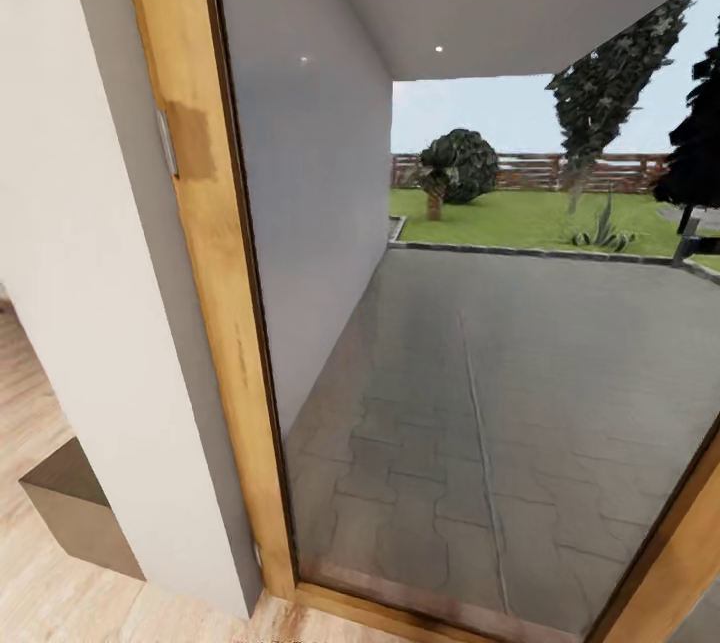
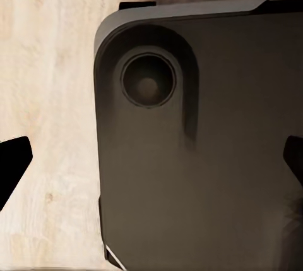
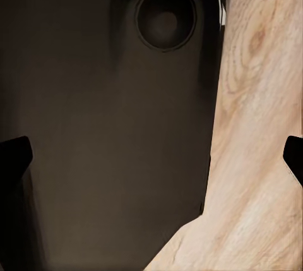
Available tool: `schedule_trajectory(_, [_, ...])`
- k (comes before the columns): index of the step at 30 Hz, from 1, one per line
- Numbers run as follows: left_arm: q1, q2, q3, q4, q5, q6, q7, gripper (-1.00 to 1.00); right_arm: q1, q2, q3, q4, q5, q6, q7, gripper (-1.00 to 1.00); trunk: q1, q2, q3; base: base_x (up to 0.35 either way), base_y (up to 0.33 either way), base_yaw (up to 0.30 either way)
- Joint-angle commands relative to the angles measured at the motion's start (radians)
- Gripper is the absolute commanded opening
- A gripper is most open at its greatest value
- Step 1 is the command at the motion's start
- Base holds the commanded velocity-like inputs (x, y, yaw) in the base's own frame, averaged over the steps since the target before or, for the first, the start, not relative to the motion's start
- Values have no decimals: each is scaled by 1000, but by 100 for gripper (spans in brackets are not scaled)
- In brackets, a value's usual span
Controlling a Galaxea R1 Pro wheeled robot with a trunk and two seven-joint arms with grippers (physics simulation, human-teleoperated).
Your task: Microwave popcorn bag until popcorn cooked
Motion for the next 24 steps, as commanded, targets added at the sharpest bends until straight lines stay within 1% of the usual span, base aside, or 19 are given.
schedule_trajectory(1, [0, 0, 0, 0, 0, -2, 0, 100, 0, 0, 1, 0, 1, -1, 0, 100, 0, 0, -1, 0, 0, 274])
schedule_trajectory(11, [0, 0, -1, 0, 0, -2, 0, 100, 0, 0, -3, 0, 0, -23, 0, 100, 0, 0, -1, 0, 0, 274])
schedule_trajectory(24, [0, 0, -2, 0, 0, -2, 0, 100, 0, 0, -4, 0, 0, -25, 0, 100, 0, 0, -1, 0, 0, 274])
